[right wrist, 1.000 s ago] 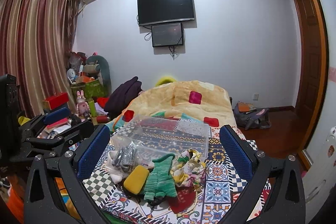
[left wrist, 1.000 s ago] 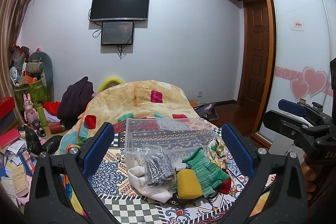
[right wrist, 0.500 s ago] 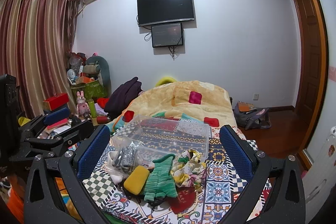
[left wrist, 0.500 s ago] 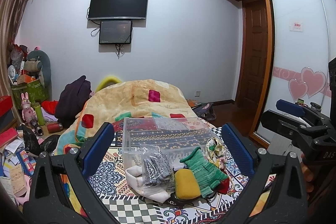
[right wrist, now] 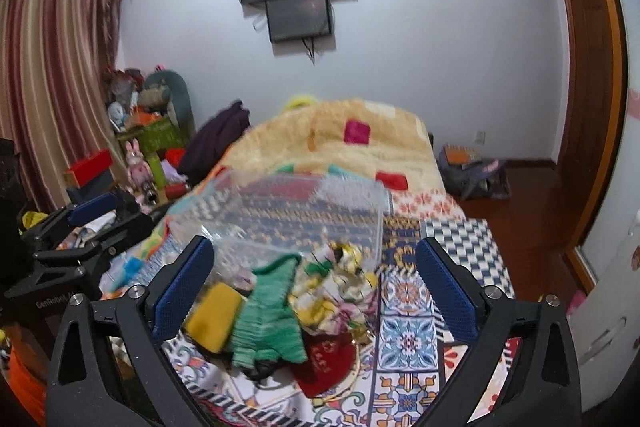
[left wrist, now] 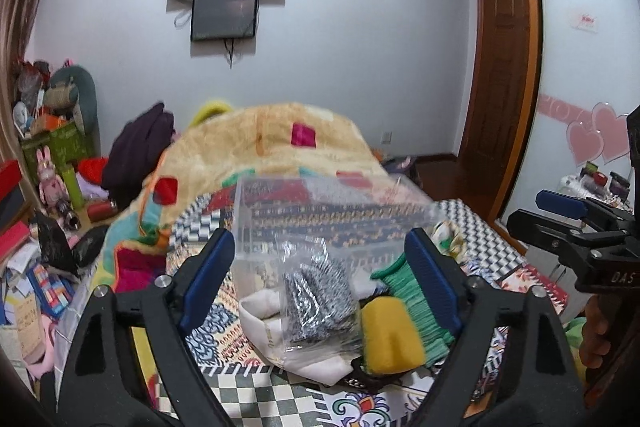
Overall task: Organize soft objects
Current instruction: 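Grasp the steel-wool bag with the left tool while the right tool grasps the floral scarf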
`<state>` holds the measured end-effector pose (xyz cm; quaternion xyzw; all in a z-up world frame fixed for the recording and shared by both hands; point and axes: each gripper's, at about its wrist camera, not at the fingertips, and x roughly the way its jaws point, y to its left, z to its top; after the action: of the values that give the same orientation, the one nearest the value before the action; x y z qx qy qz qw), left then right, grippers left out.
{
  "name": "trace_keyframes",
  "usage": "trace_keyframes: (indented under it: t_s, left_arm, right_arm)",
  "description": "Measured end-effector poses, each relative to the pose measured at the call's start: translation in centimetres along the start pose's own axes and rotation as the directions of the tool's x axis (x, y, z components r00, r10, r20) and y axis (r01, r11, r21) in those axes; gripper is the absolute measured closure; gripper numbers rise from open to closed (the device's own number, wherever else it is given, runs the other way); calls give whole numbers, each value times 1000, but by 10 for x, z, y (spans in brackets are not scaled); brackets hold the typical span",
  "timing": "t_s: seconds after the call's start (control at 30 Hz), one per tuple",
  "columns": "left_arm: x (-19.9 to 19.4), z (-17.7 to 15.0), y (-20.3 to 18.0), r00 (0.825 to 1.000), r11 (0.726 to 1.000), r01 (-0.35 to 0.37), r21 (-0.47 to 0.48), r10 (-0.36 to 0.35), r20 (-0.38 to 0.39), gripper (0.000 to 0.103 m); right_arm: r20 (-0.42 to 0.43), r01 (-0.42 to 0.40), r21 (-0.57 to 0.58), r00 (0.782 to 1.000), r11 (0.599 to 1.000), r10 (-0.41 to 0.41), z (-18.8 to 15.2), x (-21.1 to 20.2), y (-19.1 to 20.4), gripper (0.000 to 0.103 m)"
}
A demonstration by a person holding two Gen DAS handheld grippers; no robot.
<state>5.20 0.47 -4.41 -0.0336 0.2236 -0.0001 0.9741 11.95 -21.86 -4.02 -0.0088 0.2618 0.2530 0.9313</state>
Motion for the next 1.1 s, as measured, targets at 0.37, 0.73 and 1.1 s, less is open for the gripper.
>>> trace_keyframes:
  t_s: [0.37,0.73,1.1]
  left_arm:
    - [52,-33,14,986,997,47,-58,-55,-157,35]
    - [65,-43,13,979,995,81,-61,-91,-184,64]
    - [36,-28,20,987,992,102,-76,-111,-120,75]
  right_arm:
    - [-181,12,87,984,996,4,-21,45,-27,33]
    - [-269,-25,160,961,987,68,-29,75,-35,77]
    - [-185,-41,146,980,988,68,-20,48,-32,93]
